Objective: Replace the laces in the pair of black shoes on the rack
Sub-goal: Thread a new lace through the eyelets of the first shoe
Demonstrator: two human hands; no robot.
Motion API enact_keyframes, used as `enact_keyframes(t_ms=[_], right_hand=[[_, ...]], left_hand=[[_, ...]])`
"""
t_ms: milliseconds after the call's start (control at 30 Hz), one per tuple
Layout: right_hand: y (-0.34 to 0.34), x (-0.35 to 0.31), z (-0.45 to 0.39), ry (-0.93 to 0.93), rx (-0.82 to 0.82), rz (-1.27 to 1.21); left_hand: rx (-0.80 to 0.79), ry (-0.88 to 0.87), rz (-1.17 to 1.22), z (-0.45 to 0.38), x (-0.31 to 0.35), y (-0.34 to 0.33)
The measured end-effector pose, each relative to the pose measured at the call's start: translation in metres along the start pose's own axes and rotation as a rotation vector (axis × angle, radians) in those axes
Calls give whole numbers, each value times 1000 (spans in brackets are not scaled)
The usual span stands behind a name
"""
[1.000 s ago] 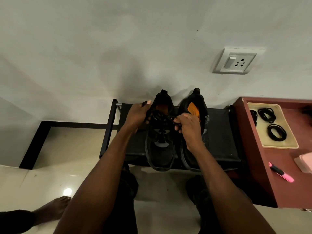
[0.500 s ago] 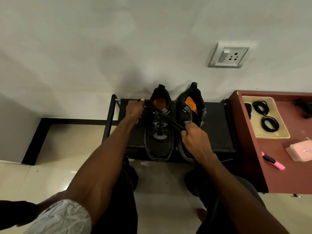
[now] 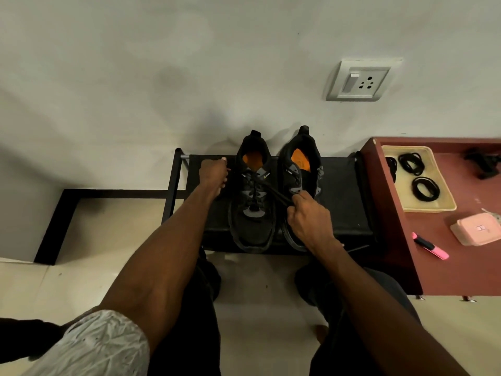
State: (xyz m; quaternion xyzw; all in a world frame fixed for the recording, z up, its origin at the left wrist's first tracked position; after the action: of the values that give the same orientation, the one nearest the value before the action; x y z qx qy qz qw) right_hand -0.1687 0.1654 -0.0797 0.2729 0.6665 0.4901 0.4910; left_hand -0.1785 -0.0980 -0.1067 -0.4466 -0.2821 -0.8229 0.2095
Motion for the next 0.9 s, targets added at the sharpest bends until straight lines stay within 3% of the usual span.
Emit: enact_keyframes(t_ms=[167,267,433,467,600,767,900], right_hand=[[1,-13,13,-150,-84,-168],[-1,-26,23,-122,-145,-327],[-10,-47,38,75,-410,-421],[-10,-50,40,81,-411,-435],[-1,-44,32,-100,-157,-534],[-6,-33,16,-298,-1,-720],[-6,-34,13,-349,51,-796]], left_hand=[[74,-256,-82,29,-12,24],[151,-309,-156,51,-21,33],[-251,-244,-312,92,-22,28],[-266,-236,-339,99,-23,29],[-34,-302,-365,117,-30,26],[-131,-207,-593,131,-43,-5],[-121,-149,-598,131,-46,-20]])
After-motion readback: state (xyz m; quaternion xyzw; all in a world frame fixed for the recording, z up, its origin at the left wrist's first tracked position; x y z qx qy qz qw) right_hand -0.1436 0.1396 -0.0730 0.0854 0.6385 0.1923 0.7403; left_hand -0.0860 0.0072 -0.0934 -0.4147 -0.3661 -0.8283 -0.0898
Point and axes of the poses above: each hand's wrist, its own z-axis away from the middle knuckle, its own y-axis out of the back of the hand, x = y × z, the point moved 3 cm from there along -z, towards the middle knuckle, and after that the axes turned 4 degrees about -y, right-handed, at the moved point
